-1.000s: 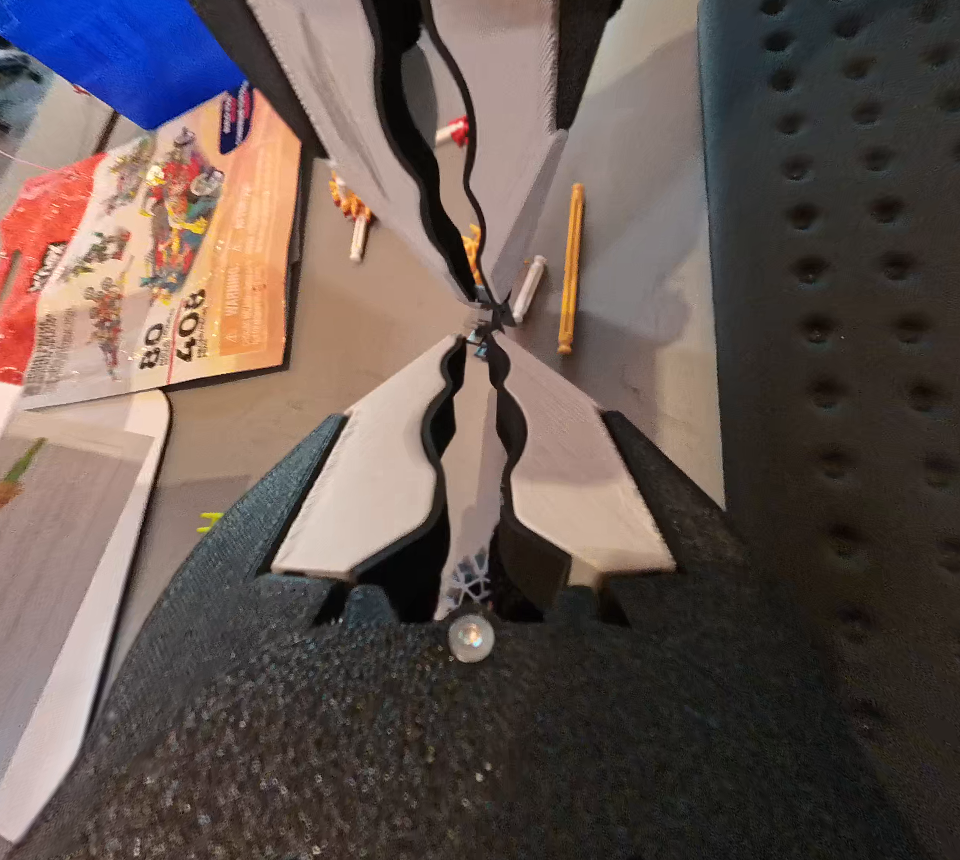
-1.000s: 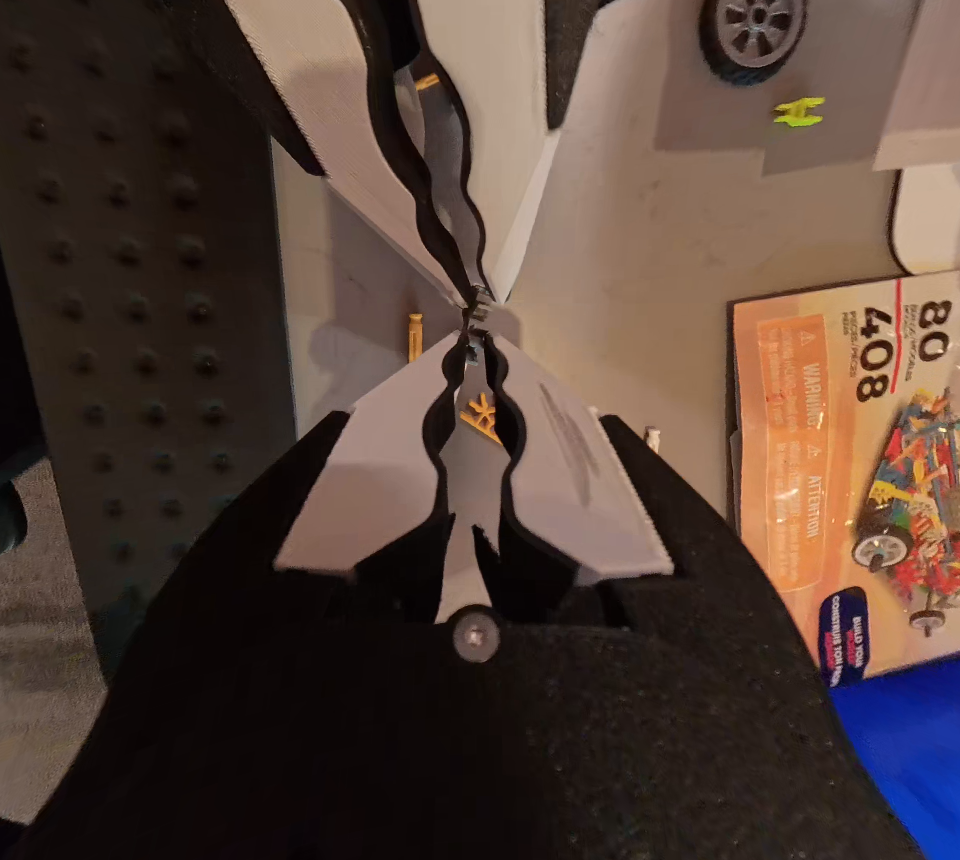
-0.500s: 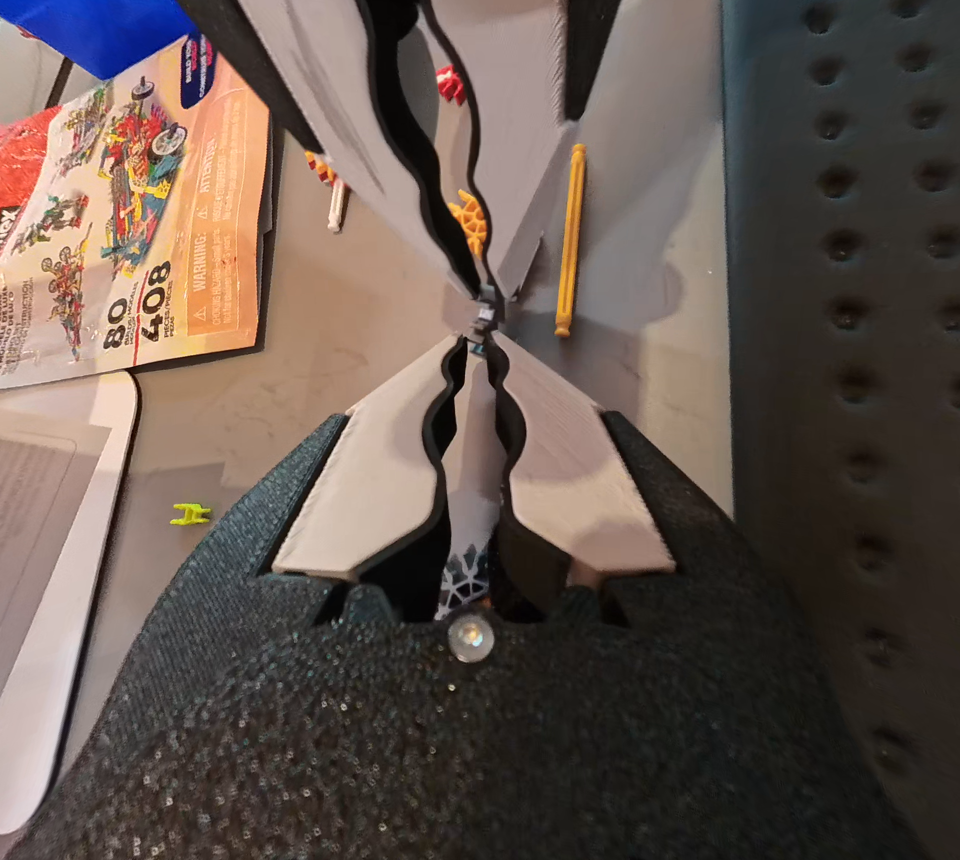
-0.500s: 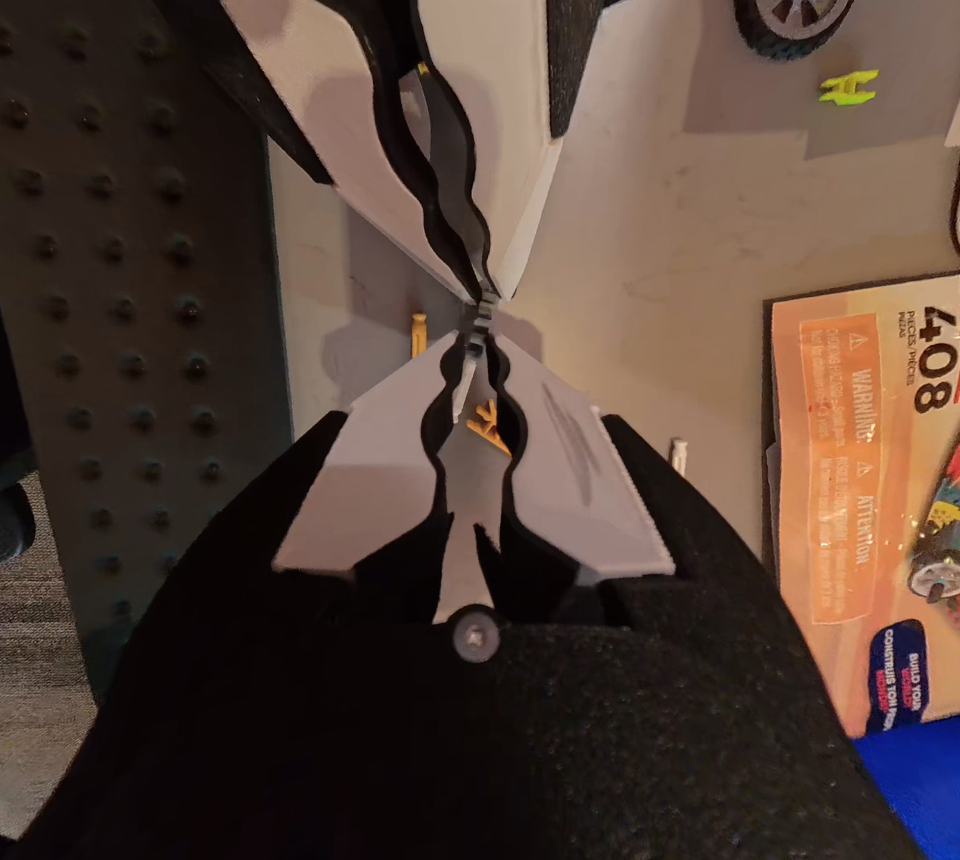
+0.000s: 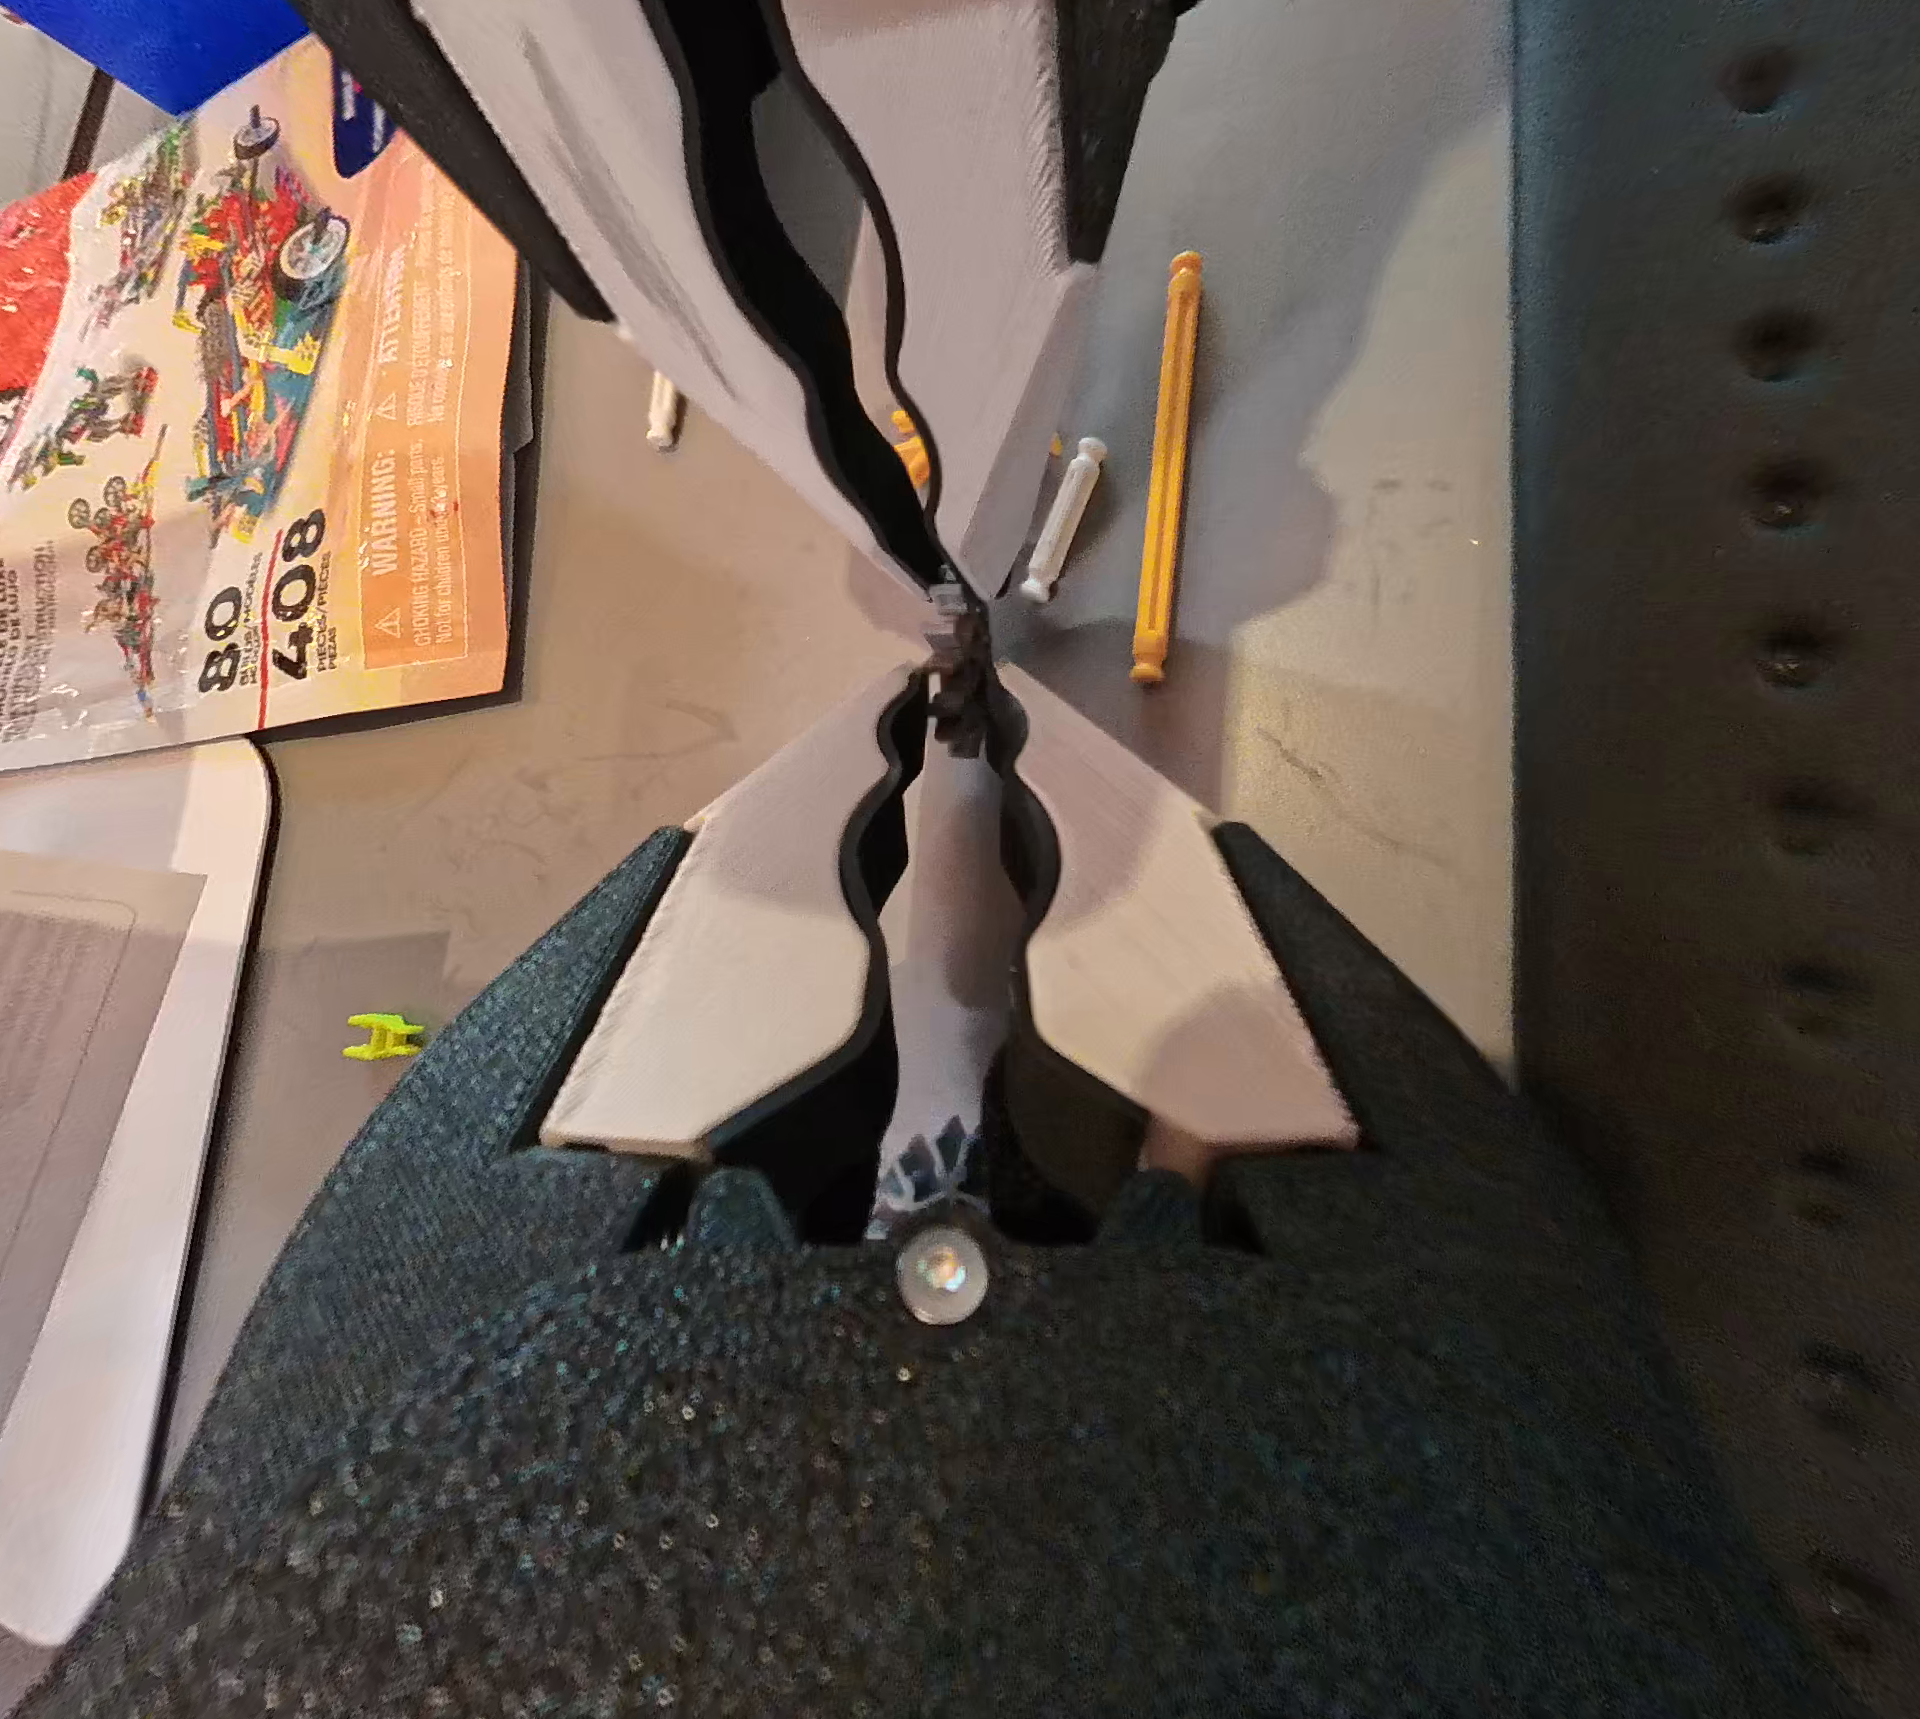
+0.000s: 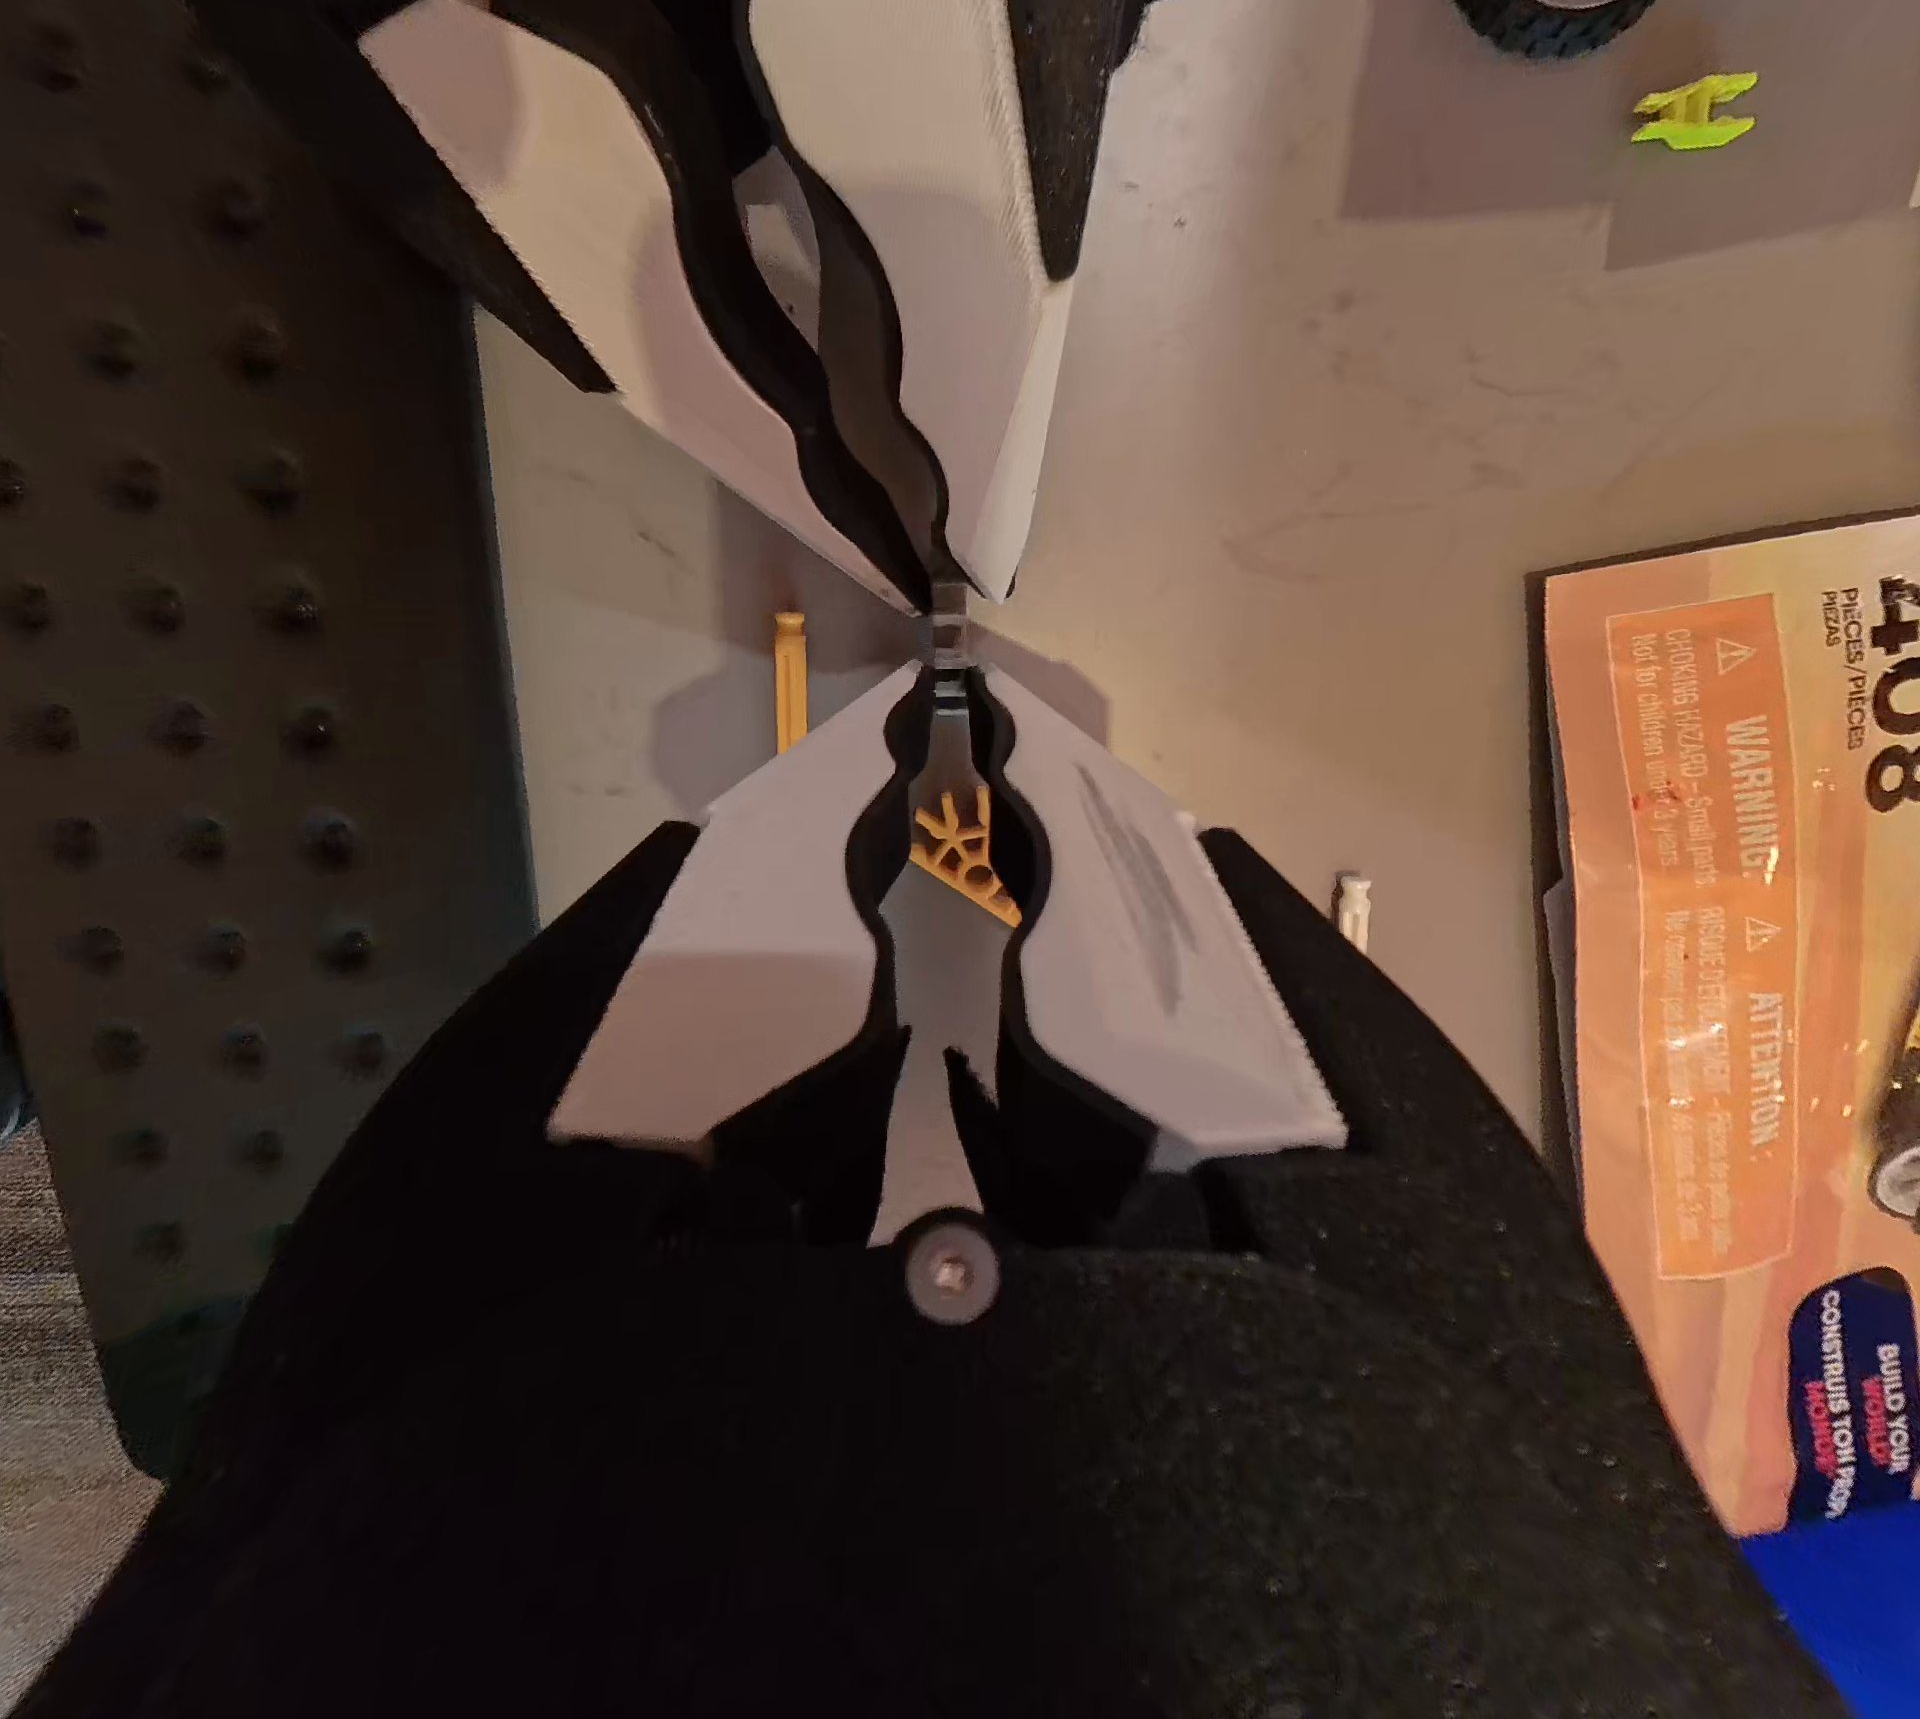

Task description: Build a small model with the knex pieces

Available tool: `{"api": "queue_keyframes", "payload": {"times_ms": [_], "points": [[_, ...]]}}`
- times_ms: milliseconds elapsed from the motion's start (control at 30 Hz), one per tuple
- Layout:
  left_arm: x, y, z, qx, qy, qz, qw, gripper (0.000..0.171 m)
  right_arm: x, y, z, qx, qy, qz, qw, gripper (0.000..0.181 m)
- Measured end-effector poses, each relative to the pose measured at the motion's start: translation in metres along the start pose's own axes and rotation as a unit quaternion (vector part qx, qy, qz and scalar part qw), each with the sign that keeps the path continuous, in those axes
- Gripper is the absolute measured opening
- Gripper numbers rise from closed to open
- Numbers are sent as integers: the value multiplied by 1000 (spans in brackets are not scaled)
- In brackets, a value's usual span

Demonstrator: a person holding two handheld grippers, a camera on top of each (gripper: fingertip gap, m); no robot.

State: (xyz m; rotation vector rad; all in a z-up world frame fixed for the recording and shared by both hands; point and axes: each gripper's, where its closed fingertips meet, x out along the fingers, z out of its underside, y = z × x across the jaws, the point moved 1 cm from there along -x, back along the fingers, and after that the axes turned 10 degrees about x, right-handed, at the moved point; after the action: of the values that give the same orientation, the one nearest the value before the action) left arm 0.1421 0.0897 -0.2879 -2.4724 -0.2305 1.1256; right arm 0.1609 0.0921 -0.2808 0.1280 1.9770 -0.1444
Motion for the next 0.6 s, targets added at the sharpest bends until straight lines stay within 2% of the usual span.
{"api": "queue_keyframes", "payload": {"times_ms": [133,433,600], "points": [[-2,2,1,-11,3,4,1000,7,-2,-1,-3,-18,-11,10,1000,5],[0,6,9,-12,-11,5,1000,7,-7,-2,-15,-93,-87,27,991,5],[0,4,8,-18,-6,6,1000,7,-6,1,-11,-76,-89,14,993,5]]}}
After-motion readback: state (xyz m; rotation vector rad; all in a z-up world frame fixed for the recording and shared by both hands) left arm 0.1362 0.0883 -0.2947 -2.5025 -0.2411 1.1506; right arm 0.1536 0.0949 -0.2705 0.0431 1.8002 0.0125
